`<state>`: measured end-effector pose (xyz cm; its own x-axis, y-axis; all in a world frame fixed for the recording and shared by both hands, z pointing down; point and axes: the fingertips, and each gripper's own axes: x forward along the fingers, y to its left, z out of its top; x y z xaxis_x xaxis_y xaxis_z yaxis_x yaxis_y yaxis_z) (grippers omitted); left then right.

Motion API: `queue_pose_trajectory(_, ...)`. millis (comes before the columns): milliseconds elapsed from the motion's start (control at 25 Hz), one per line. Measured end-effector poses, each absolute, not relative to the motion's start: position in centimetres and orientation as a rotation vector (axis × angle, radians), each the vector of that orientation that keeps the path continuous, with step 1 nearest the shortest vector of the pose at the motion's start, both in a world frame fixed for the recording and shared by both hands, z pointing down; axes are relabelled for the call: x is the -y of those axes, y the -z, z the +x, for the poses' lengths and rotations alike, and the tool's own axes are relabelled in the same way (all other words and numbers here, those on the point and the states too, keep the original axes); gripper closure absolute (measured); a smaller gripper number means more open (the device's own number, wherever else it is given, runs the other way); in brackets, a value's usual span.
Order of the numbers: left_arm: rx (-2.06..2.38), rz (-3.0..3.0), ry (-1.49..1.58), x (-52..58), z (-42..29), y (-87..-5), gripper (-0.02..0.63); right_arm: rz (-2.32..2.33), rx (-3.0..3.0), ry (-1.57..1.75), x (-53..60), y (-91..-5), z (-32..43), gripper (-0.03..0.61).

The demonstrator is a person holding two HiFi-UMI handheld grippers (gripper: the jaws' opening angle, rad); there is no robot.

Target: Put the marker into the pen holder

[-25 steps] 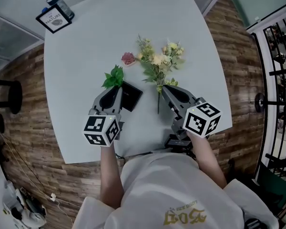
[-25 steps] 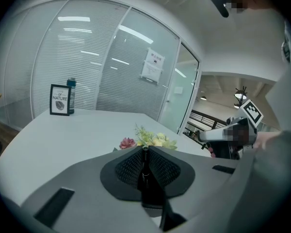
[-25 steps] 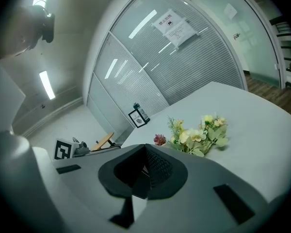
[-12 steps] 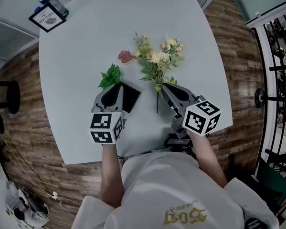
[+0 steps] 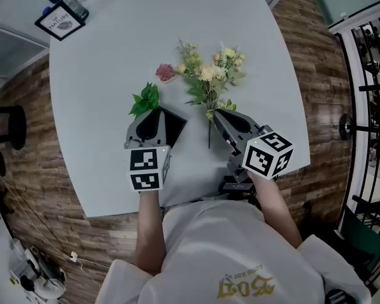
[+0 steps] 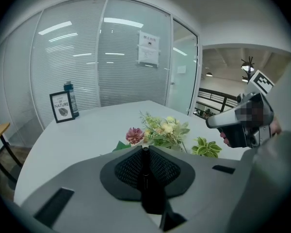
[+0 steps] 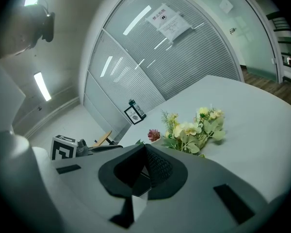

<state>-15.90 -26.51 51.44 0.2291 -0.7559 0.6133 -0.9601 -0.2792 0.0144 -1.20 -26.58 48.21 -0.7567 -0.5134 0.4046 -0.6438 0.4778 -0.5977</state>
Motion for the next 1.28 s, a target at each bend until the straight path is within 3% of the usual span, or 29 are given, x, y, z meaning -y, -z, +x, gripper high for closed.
queue_pose_trajectory(1280, 1.622, 2.123, -0.78, 26.1, -15.8, -51.3, 0.537, 1.036, 2.579, -1.119, 26.0, -47.0, -0.8, 0.561)
